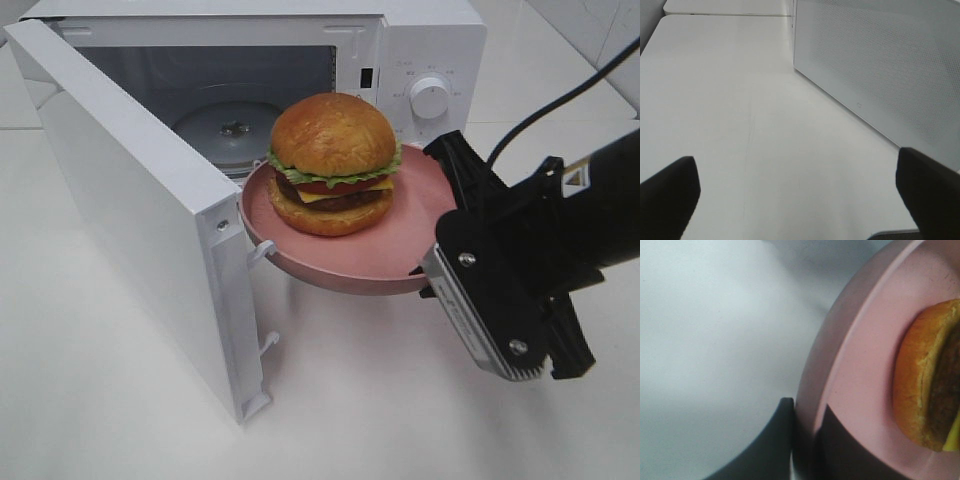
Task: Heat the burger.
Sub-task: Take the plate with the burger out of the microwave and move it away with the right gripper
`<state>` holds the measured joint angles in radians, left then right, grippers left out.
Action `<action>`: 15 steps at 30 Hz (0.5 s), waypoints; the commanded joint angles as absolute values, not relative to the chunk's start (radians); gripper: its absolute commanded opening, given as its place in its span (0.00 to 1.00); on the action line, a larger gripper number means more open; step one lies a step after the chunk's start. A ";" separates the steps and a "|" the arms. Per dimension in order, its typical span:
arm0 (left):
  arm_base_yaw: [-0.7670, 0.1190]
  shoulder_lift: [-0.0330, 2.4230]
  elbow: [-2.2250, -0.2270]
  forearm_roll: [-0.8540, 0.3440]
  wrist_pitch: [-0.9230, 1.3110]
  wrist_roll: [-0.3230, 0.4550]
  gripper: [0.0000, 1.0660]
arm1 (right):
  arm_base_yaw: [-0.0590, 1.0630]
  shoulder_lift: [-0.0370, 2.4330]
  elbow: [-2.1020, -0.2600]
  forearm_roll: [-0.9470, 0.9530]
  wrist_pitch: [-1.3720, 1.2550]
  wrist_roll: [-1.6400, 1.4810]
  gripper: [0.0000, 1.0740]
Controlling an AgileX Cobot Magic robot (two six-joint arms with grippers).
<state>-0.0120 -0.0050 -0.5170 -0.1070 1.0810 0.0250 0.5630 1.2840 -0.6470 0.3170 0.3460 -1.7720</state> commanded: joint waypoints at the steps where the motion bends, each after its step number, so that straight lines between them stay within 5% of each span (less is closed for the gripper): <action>1: -0.010 -0.010 -0.516 -0.109 1.070 0.024 0.94 | 0.560 1.160 -0.592 0.326 0.283 -1.737 0.00; 15: -0.010 -0.010 -0.516 -0.109 1.070 0.024 0.94 | 0.560 0.915 -0.450 0.212 0.321 -1.572 0.00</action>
